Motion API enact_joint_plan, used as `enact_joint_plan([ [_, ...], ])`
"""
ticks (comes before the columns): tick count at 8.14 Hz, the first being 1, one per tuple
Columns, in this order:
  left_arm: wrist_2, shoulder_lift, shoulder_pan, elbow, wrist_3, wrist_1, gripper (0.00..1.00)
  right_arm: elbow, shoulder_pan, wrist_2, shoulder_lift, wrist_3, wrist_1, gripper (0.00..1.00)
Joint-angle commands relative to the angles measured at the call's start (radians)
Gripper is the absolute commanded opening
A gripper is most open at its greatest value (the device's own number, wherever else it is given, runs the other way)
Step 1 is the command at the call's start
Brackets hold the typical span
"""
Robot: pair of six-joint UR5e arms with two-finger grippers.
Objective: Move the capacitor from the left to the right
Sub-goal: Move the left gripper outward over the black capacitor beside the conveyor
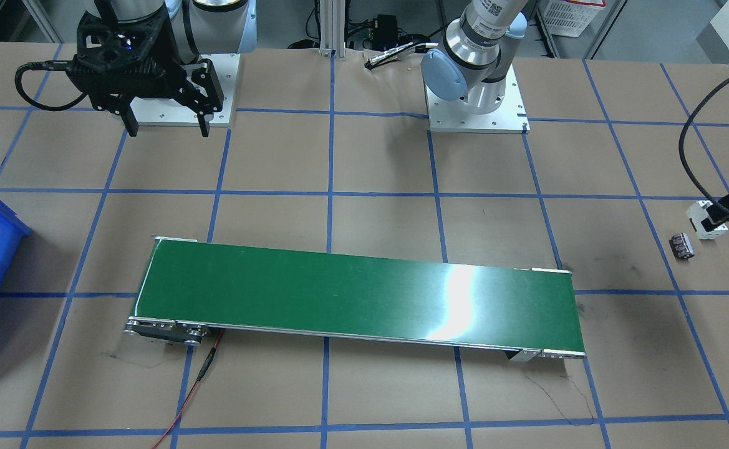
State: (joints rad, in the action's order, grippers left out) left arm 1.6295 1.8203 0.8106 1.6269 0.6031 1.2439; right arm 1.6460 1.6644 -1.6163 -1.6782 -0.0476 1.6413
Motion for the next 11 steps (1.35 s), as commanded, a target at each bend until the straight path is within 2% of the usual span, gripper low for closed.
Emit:
enact_joint_plan([
  [1,0.003,0.017,-0.010,0.022,0.015,-0.057,1.00,0.000,0.000,0.001,0.000,0.000,0.000,1.00],
  [7,0.020,0.022,-0.005,0.030,0.010,-0.026,1.00,0.000,0.000,0.001,0.002,0.000,0.000,1.00],
  [11,0.020,0.062,-0.004,0.030,0.007,-0.041,1.00,0.000,0.000,-0.002,0.002,0.000,0.000,1.00],
])
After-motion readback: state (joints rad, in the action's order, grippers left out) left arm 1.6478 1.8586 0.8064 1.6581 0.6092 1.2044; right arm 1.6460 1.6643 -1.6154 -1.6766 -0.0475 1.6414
